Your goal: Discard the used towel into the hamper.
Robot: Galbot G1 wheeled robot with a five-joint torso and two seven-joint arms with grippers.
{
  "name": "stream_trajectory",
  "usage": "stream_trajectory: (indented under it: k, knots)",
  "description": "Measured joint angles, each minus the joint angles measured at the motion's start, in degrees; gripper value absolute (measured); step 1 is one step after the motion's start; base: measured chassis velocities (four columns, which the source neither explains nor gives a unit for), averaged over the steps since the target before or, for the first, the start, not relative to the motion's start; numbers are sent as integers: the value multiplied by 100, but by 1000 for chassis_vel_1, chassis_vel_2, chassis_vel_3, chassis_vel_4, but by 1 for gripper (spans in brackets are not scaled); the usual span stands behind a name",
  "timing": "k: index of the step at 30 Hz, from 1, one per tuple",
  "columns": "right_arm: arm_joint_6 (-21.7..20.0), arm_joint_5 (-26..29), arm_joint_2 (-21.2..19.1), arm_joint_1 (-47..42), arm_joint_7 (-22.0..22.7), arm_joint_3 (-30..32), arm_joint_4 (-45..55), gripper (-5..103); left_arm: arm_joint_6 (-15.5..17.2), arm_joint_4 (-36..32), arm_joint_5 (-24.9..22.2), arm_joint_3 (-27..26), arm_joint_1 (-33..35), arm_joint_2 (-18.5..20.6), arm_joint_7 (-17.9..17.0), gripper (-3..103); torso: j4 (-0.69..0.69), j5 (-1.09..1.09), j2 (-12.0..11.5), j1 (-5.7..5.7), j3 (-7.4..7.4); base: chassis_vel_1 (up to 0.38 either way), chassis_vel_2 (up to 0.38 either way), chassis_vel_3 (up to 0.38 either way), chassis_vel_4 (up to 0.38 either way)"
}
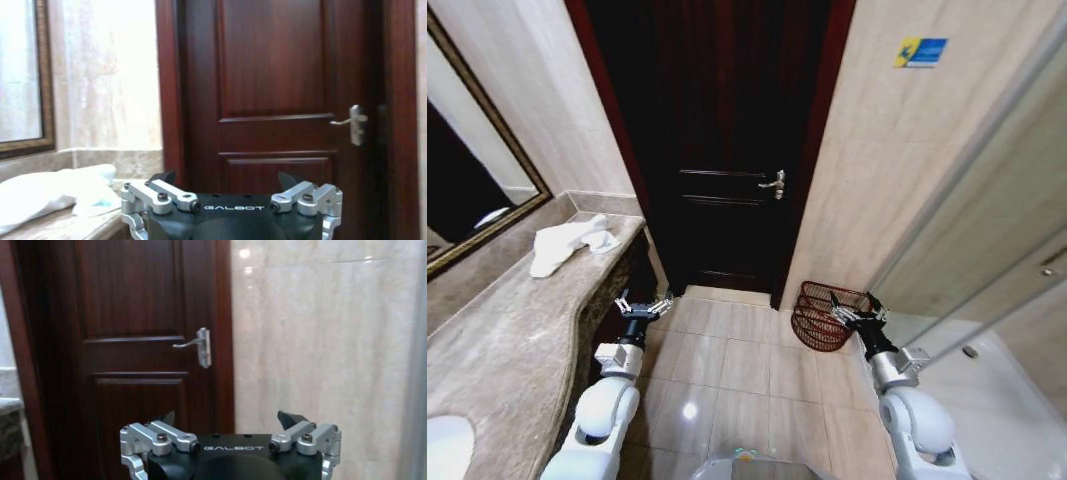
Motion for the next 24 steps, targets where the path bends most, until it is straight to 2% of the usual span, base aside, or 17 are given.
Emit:
stream_trajectory:
  k: [24]
  knots:
    - [7, 31, -50, -38, -31, 31, -20, 100, -171, 57, 31, -5, 76, -30, 24, 100, 2, 2, 0, 0, 0, 46, 177, 182, 46]
